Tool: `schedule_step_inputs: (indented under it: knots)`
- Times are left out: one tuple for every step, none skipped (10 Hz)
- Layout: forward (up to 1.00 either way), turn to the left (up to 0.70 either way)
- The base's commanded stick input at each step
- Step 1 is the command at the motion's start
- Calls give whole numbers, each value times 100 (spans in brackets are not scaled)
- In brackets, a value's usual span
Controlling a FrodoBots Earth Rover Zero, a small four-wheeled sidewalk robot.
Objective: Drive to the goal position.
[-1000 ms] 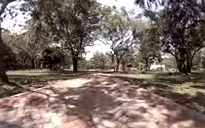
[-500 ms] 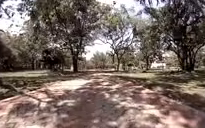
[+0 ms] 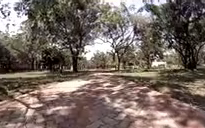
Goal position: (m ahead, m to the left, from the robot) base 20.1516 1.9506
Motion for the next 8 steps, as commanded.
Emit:
schedule_step_inputs:
  knots:
    - [70,0]
    - [70,0]
    - [70,0]
    - [70,0]
    - [70,0]
    - [70,0]
    - [70,0]
    - [70,0]
